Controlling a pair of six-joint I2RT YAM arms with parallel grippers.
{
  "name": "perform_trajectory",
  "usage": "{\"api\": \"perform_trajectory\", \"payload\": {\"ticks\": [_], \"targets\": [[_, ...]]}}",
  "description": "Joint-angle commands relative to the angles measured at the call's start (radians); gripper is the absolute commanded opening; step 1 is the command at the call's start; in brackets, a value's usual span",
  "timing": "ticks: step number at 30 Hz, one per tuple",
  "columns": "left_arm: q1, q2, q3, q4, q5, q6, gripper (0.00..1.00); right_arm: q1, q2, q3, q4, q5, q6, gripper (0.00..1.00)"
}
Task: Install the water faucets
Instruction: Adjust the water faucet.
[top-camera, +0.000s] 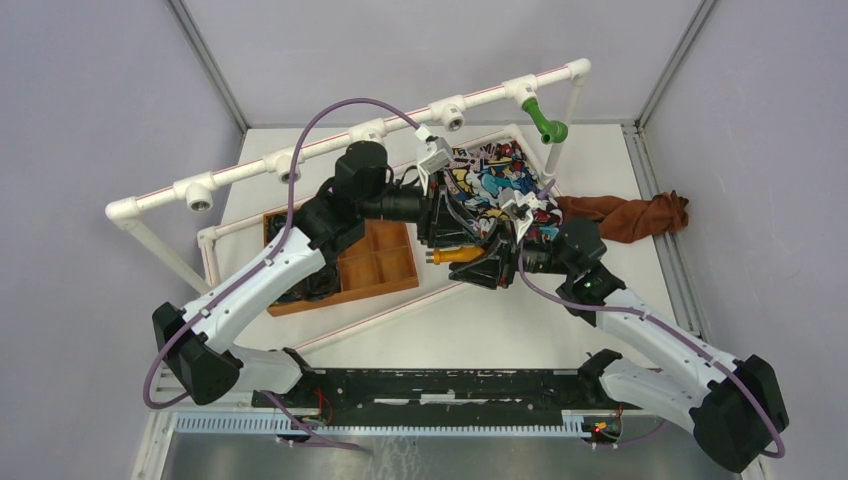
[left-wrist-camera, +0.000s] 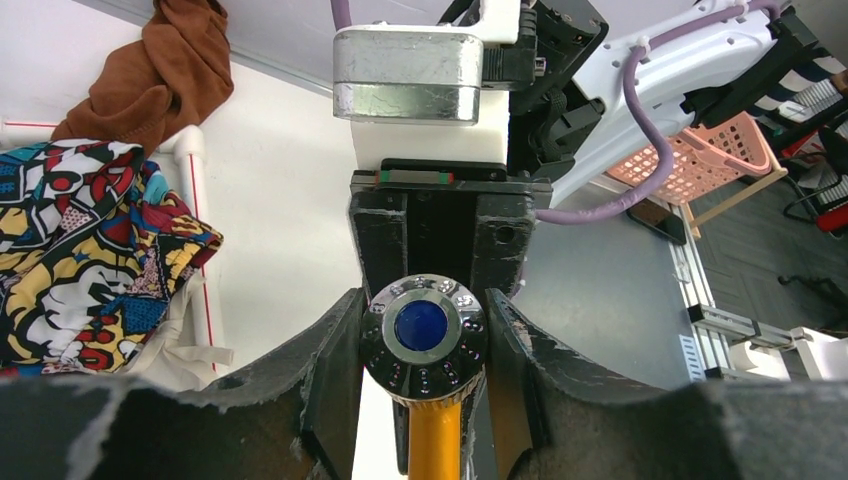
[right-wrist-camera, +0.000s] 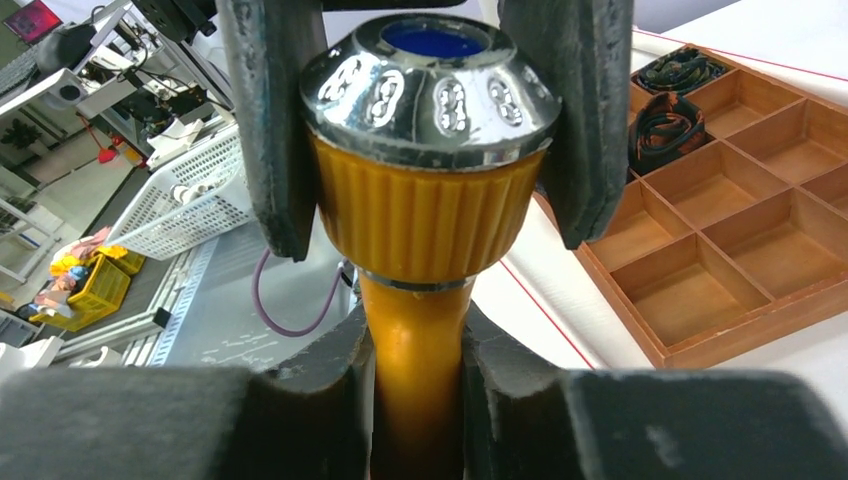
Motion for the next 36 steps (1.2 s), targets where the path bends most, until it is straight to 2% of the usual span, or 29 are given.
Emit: {"api": "perform_trajectory", "payload": {"ticks": [1, 3, 7, 10, 13, 16, 22, 25, 30, 36], "targets": [[-0.001, -0.048, 0.003, -0.011, 0.013, 0.035, 0.02, 0.004, 0.005, 0.020, 0.062, -0.001, -0.027, 0.38], [0.000, -0.057, -0.004, -0.013, 0.000, 0.044, 0.02, 0.002, -0.009, 0.010, 0.073, 0.021, -0.026, 0.52], [0.000, -0.059, -0.003, -0.022, 0.001, 0.064, 0.02, 0.011, -0.088, -0.036, 0.042, 0.128, -0.070, 0.68], [-0.001, -0.056, 0.008, -0.049, 0.013, 0.097, 0.02, 0.012, -0.118, -0.026, 0.041, 0.067, -0.088, 0.78], [0.004, -0.058, 0.013, -0.058, 0.020, 0.105, 0.02, 0.013, -0.093, 0.031, -0.040, 0.020, -0.110, 0.90], [0.005, -0.061, 0.010, -0.048, 0.025, 0.100, 0.02, 0.013, -0.043, 0.023, 0.049, -0.026, -0.028, 0.98], [0.007, -0.074, -0.008, -0.025, 0.030, 0.097, 0.02, 0.013, 0.048, -0.082, 0.516, -0.002, 0.286, 0.98], [0.009, -0.077, -0.009, -0.027, 0.030, 0.096, 0.02, 0.017, 0.077, -0.102, 0.641, 0.019, 0.368, 0.98], [0.015, -0.086, -0.018, -0.037, 0.028, 0.102, 0.02, 0.030, 0.077, -0.109, 0.655, 0.046, 0.377, 0.98], [0.018, -0.091, -0.019, -0.047, 0.036, 0.110, 0.02, 0.031, 0.065, -0.050, 0.524, 0.046, 0.298, 0.90]]}}
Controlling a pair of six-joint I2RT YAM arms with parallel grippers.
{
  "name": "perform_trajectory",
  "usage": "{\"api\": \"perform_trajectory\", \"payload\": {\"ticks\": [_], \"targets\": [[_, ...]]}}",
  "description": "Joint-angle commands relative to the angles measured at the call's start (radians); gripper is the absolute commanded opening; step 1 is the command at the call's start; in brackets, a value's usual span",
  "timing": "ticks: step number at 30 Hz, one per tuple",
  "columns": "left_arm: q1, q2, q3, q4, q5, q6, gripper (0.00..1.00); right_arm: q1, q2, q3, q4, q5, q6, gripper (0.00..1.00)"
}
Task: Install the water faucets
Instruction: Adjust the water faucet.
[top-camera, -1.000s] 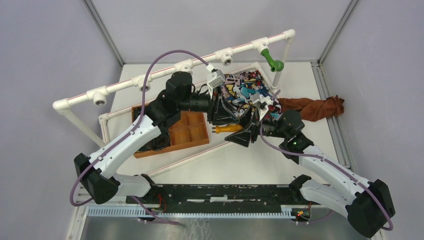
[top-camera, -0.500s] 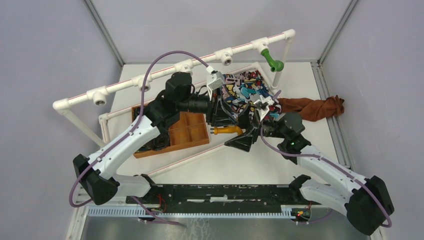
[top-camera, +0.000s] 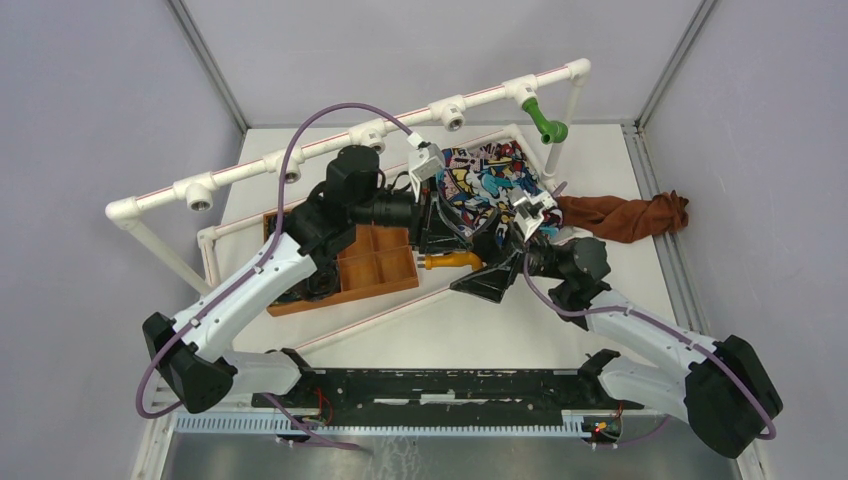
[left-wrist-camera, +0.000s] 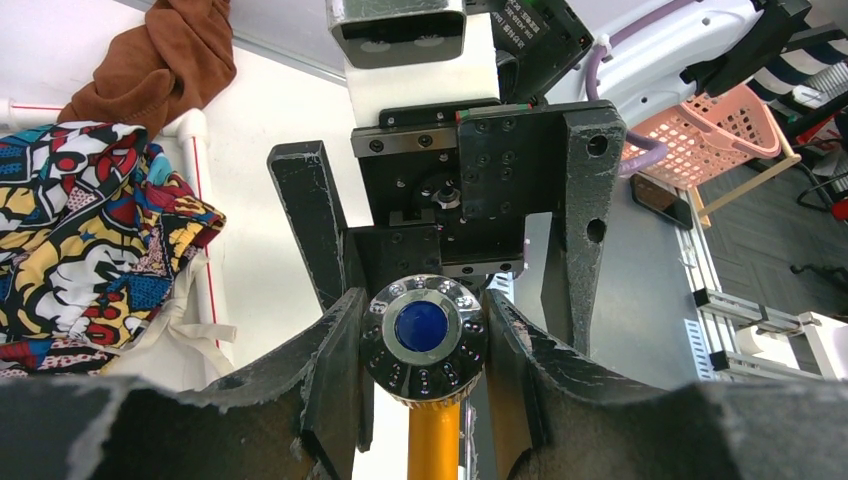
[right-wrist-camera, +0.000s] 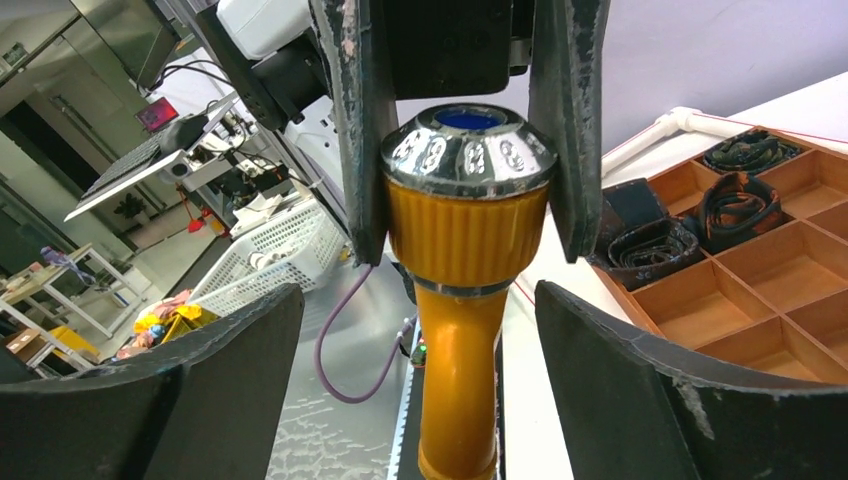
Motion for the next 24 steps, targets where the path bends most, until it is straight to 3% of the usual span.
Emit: {"api": "perform_trajectory", "payload": {"ticks": [1, 6, 10, 17, 24], "targets": [[0.006, -0.039, 0.003, 0.019, 0.033, 0.061, 0.02, 0.005, -0.009, 0.073, -0.006, -0.008, -0.032, 0.90], [0.007, -0.028, 0.003, 0.014, 0.040, 0.060, 0.02, 0.021, 0.026, 0.097, -0.006, -0.010, -0.019, 0.75], [0.007, -0.018, 0.009, 0.008, 0.042, 0.057, 0.02, 0.037, 0.051, 0.119, -0.026, -0.018, -0.028, 0.56], [0.007, -0.011, 0.030, -0.025, 0.044, 0.079, 0.02, 0.043, 0.051, 0.137, -0.084, -0.022, -0.056, 0.45], [0.007, -0.003, 0.038, -0.039, 0.051, 0.086, 0.02, 0.043, 0.045, 0.129, -0.094, -0.019, -0.054, 0.13]]}}
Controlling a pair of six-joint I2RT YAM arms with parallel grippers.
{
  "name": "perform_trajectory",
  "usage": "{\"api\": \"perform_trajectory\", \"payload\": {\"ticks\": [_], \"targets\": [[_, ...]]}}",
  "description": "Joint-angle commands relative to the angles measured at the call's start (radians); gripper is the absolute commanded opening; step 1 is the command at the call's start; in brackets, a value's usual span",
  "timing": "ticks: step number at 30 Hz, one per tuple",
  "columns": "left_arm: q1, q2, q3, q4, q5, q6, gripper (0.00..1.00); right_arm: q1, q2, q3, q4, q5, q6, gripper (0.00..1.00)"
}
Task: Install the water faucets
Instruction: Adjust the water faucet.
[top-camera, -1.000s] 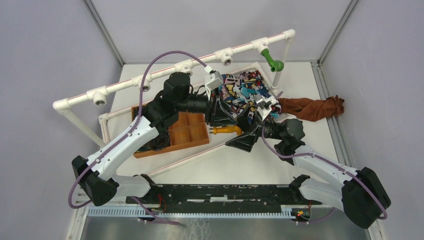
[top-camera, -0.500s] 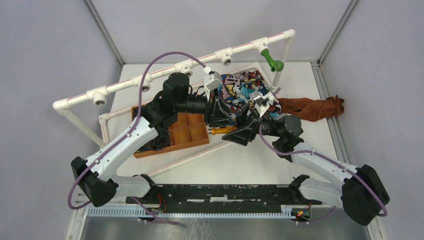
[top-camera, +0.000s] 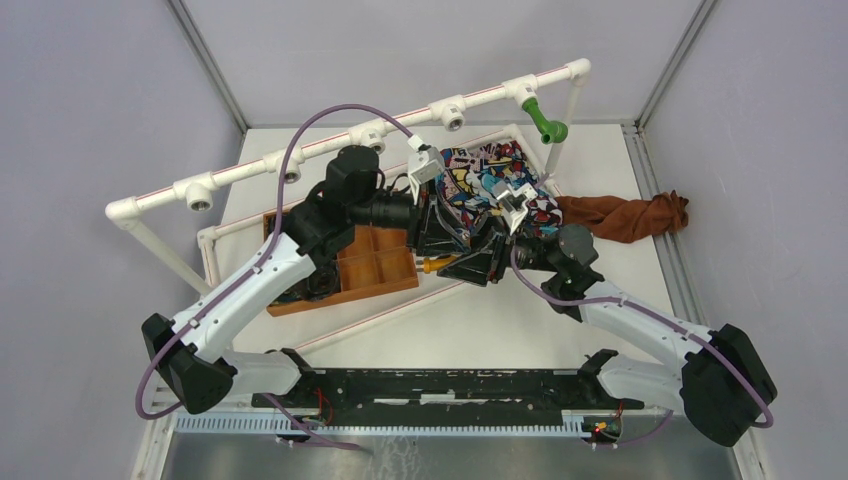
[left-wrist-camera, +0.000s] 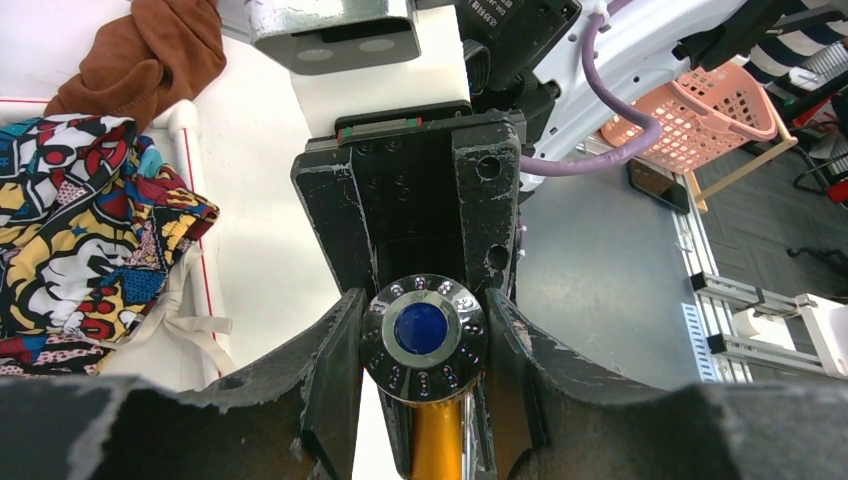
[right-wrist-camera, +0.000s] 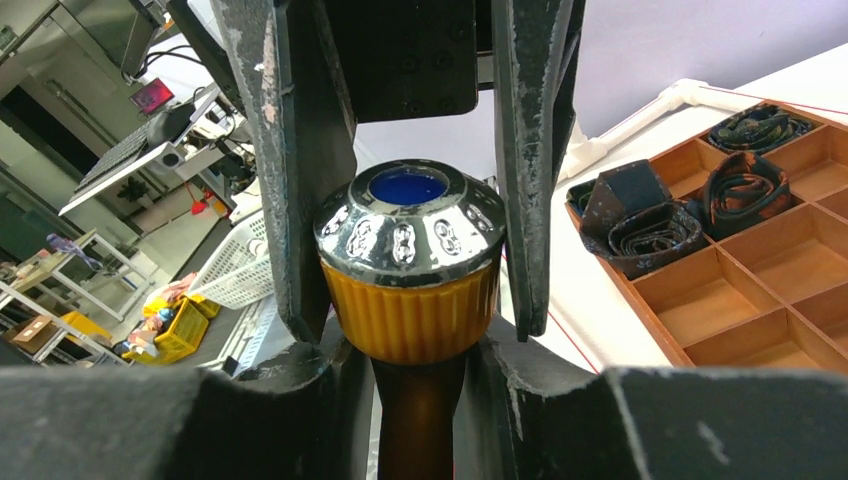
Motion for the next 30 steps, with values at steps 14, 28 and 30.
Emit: {"api": "perform_trajectory", "payload": {"ticks": [14, 28, 30], "targets": [[0.001, 0.006, 0.060, -0.024, -0.017, 0.046, 0.35, 0.017, -0.059, 0.019, -0.082, 0.062, -0.104, 0.00], [0.009, -0.032, 0.340, -0.190, -0.348, 0.131, 1.00, 0.016, -0.218, 0.341, -0.801, 0.576, -0.848, 0.00], [0.023, -0.011, 0.401, -0.188, -0.406, 0.104, 1.00, 0.018, -0.228, 0.371, -0.802, 0.663, -0.959, 0.00]]}}
